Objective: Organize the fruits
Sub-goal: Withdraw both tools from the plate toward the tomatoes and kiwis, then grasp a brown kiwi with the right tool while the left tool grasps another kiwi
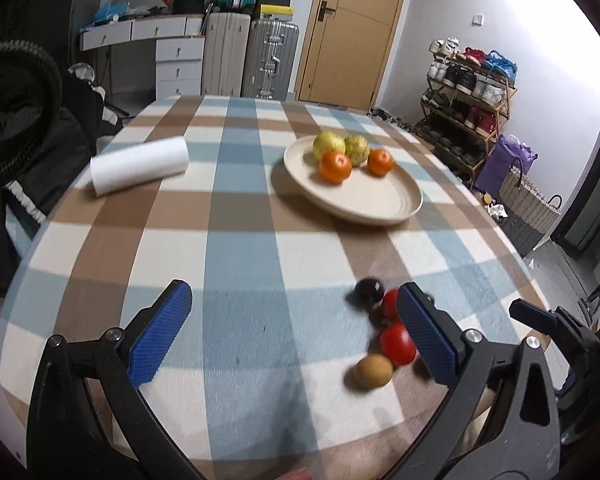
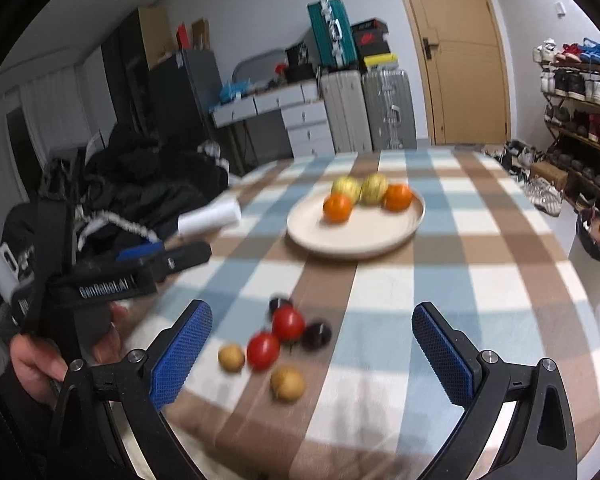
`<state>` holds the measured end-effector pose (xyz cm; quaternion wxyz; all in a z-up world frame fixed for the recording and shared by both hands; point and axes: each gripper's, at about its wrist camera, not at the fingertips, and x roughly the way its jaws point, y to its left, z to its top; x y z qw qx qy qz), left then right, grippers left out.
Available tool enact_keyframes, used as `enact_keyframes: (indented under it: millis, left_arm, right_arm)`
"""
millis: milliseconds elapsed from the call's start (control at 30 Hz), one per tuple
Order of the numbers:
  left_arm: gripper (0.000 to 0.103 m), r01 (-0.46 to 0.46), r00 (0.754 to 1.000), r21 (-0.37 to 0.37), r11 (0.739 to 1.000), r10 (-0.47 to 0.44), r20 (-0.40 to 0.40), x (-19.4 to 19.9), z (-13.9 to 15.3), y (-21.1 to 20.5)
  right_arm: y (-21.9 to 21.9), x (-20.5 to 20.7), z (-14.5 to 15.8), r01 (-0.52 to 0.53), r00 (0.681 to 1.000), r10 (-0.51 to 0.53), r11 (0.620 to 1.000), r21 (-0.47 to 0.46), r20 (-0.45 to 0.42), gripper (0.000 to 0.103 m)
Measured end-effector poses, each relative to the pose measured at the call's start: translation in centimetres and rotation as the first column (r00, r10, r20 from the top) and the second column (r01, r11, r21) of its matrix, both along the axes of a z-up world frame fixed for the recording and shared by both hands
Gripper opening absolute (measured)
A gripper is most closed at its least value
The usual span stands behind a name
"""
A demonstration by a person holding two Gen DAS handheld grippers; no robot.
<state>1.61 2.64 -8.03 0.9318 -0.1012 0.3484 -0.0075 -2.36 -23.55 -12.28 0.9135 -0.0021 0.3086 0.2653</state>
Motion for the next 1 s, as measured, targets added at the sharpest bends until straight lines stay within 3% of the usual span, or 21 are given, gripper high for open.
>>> enact_keyframes:
  millis: [400,467,533,800,1000]
  left_arm:
    - [0.102,-0.008,1.000,-0.034,0.999,0.007,-0.015,-1.0,-1.6,0.9]
    - [0.102,-0.006,1.000,-0.036,0.999,0.005,-0.019,-1.1,-1.7,1.0]
    - [0.102,-0.006,1.000,-0.037,0.999,0.006,-0.019,-1.1,-1.8,1.0]
    - [0.102,0.003,0.999,-0.037,0.999,-0.004,-0.033,-1.0,-2.1,0.9]
    - [0.102,0.015,0.999,-0.015,1.000,-0.016,-0.037,-0.9,-2.1,0.3]
  right_arm:
    - [1.8,-0.9,-4.5,-0.039,0.994,0.035,0.998,-0.040,-0.100,0.097]
    - [2.0,-0.8,-4.7,-0.046,0.994,0.042,0.998,-0.039,-0.104,0.081]
    - [2.2,-0.4,-4.9,-0.046,0.992,0.040,0.998,-0.042,-0.121,0.073]
    - [2.6,0.0,-5.4,-0.045,0.990,0.039,0.998,-0.042,-0.137,0.059]
    - [2.4,0.3,-5.6,-0.027,0.989,0.022,0.999,-0.034,-0.145,0.057]
